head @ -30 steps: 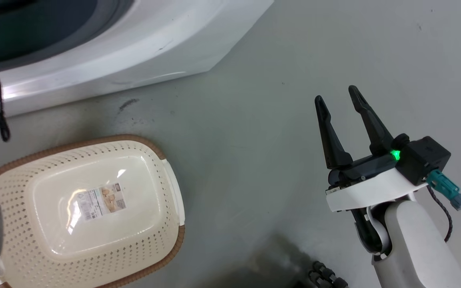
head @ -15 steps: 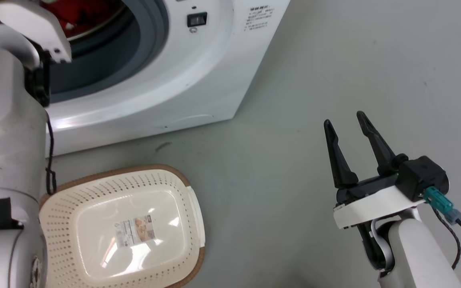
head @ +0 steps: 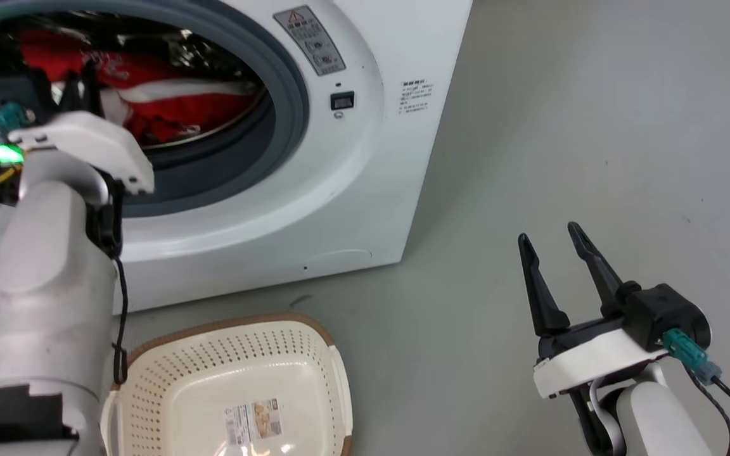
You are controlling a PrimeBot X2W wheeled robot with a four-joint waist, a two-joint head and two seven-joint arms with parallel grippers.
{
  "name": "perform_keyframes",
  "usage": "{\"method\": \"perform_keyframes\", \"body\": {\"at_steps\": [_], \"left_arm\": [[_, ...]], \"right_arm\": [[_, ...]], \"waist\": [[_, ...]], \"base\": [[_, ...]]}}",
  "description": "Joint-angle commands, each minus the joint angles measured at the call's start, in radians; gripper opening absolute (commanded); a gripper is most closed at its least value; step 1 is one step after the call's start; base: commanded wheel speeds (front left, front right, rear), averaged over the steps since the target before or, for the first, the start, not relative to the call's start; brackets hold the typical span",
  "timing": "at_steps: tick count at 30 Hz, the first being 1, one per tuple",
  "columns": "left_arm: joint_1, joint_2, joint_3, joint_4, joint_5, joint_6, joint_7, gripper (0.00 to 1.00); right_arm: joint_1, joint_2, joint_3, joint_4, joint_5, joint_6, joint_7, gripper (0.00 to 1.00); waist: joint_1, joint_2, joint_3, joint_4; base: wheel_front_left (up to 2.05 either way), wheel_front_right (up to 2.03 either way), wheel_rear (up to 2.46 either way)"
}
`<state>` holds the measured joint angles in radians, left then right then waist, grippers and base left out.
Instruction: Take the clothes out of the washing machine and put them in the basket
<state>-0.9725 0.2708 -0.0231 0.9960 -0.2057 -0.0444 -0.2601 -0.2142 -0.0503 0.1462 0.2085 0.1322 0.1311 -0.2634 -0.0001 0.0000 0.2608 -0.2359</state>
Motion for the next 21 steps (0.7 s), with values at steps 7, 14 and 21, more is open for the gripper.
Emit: {"method": "perform_keyframes", "body": {"at_steps": [7, 14, 21], "left_arm": [[0.161, -0.026, 0.021, -0.129, -0.006, -0.023, -0.008, 0.00], [0.340, -0.083, 0.011, -0.343, 0.018, -0.042, -0.008, 0.00], [0.453, -0.122, 0.002, -0.564, 0.027, -0.035, -0.008, 0.00]], "right_arm": [[0.060, 0.000, -0.013, 0.013, -0.013, -0.001, -0.002, 1.00], [0.115, 0.001, -0.033, 0.009, -0.028, -0.001, -0.002, 1.00], [0.153, 0.000, -0.051, 0.000, -0.032, -0.001, -0.002, 1.00]], "waist": [[0.0001, 0.0000, -0.119, 0.033], [0.0001, 0.0000, -0.205, 0.072], [0.0001, 0.0000, -0.244, 0.108]], "base": [[0.00, 0.00, 0.00], [0.00, 0.00, 0.00], [0.00, 0.00, 0.00]]}}
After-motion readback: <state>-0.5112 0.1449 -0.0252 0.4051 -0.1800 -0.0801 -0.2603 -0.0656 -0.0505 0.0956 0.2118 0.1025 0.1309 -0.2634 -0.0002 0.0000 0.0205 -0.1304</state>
